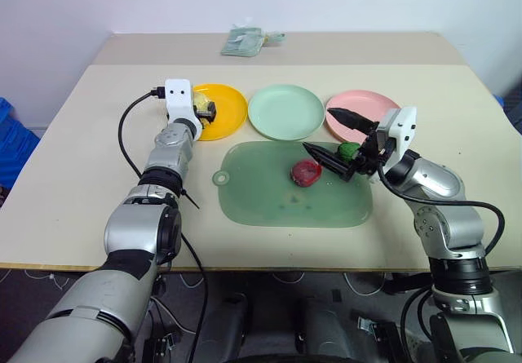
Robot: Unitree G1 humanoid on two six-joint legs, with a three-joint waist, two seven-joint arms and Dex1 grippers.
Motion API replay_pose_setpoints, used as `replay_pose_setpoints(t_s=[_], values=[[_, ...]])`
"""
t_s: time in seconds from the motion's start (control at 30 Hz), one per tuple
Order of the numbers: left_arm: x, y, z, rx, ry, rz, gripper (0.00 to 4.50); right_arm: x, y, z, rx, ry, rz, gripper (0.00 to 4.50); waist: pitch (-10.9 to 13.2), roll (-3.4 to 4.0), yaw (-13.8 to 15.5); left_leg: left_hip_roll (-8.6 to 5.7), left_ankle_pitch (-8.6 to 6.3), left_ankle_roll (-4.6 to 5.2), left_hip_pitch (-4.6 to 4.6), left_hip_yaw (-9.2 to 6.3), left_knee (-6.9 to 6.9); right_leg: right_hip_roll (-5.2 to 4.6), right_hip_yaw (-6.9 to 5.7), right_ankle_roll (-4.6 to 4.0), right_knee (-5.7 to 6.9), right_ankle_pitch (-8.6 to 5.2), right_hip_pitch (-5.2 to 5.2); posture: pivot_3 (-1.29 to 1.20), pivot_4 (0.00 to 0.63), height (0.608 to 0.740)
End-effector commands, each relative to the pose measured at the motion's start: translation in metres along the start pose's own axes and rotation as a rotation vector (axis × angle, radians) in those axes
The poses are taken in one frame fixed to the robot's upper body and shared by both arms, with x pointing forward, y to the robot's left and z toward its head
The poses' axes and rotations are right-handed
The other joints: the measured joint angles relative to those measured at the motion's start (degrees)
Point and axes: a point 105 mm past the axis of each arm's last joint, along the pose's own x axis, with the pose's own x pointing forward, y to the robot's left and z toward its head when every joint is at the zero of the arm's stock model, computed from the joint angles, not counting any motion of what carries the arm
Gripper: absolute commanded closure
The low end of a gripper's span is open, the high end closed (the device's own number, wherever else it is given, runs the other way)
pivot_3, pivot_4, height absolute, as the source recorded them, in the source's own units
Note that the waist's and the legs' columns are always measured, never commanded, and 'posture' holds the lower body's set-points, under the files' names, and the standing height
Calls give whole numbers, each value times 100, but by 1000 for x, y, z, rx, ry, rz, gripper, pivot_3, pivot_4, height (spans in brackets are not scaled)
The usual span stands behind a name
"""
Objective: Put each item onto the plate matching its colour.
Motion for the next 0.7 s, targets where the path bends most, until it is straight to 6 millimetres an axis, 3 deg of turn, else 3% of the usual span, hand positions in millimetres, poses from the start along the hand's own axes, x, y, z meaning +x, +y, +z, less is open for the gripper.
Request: replay_pose_setpoints(t_s=[0.03, 0.2, 0.37, 0.53, 0.7], values=[[1, -2, 26, -17, -93, -16, 28, 3, 1, 10, -25, -30, 9, 0, 0, 0, -4, 0, 0, 0, 0, 0, 0, 0, 0, 0, 0, 0, 0, 0, 150, 740], [-22, -10, 49, 11, -238, -130, 28, 3, 5, 6, -17, 0, 19, 0, -1, 2, -84, 1, 0, -1, 0, 2, -6, -1, 5, 0, 0, 0, -5, 0, 150, 740], [-79, -22, 59, 2, -291, -326, 28, 5, 8, 3, 4, 27, 22, 0, -1, 3, -171, 4, 1, -2, 0, 8, -6, -3, 21, -2, 5, 0, -11, 0, 150, 740], [-142, -44, 31, 92, -117, -704, 28, 4, 11, 4, 26, 39, 32, 0, -6, 12, -150, 12, -2, 2, 2, 6, -11, 5, 27, -12, 6, 3, -15, 0, 150, 740], [-169, -42, 22, 136, -23, -844, 28, 3, 22, -4, 28, 89, 98, 0, -5, 13, -39, 11, -13, 20, 4, 4, -6, 7, 24, -16, 1, 6, -6, 0, 150, 740]])
